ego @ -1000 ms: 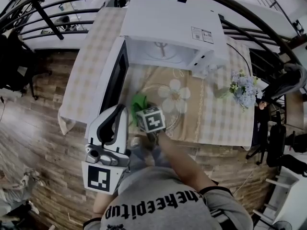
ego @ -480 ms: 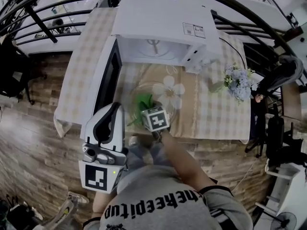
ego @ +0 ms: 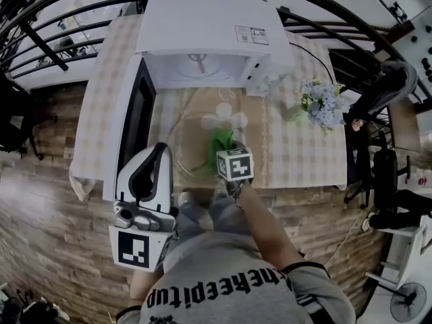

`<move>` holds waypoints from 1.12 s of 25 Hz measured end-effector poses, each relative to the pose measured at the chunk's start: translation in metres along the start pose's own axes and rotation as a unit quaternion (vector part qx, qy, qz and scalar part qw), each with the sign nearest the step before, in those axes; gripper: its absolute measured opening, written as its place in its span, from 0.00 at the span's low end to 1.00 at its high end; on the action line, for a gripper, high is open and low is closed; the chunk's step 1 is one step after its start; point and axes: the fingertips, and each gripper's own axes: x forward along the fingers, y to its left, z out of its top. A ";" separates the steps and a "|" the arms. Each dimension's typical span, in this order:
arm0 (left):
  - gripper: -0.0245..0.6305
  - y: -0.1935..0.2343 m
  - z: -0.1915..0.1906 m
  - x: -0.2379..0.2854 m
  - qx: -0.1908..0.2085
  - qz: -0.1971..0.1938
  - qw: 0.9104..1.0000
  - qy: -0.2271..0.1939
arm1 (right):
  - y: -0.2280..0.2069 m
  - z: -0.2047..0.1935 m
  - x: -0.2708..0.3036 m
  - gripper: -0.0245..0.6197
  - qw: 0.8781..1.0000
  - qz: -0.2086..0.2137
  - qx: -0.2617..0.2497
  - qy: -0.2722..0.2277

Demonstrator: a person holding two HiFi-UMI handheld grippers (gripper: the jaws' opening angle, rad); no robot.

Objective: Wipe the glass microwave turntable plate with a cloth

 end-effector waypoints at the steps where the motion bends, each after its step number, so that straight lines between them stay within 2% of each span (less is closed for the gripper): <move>1: 0.05 -0.001 0.001 0.001 -0.002 -0.002 1.000 -0.002 | -0.006 -0.002 -0.003 0.10 1.000 -0.006 0.003 -0.001; 10: 0.05 -0.001 0.004 -0.003 -0.003 -0.003 1.000 -0.012 | -0.061 -0.015 -0.026 0.10 0.998 -0.066 0.019 0.000; 15: 0.05 0.004 0.001 -0.009 -0.006 0.001 1.000 -0.001 | -0.051 -0.011 -0.028 0.10 0.997 -0.078 0.020 0.006; 20: 0.05 0.009 0.003 -0.011 -0.009 -0.001 1.000 -0.002 | 0.022 -0.002 -0.022 0.10 1.000 0.002 0.015 -0.009; 25: 0.05 0.012 0.001 -0.015 -0.007 -0.004 1.000 0.003 | 0.109 0.000 -0.011 0.10 0.996 0.089 -0.009 -0.010; 28: 0.05 0.013 0.001 -0.018 -0.006 -0.010 1.000 0.008 | 0.144 -0.010 0.000 0.10 0.993 0.115 -0.032 0.007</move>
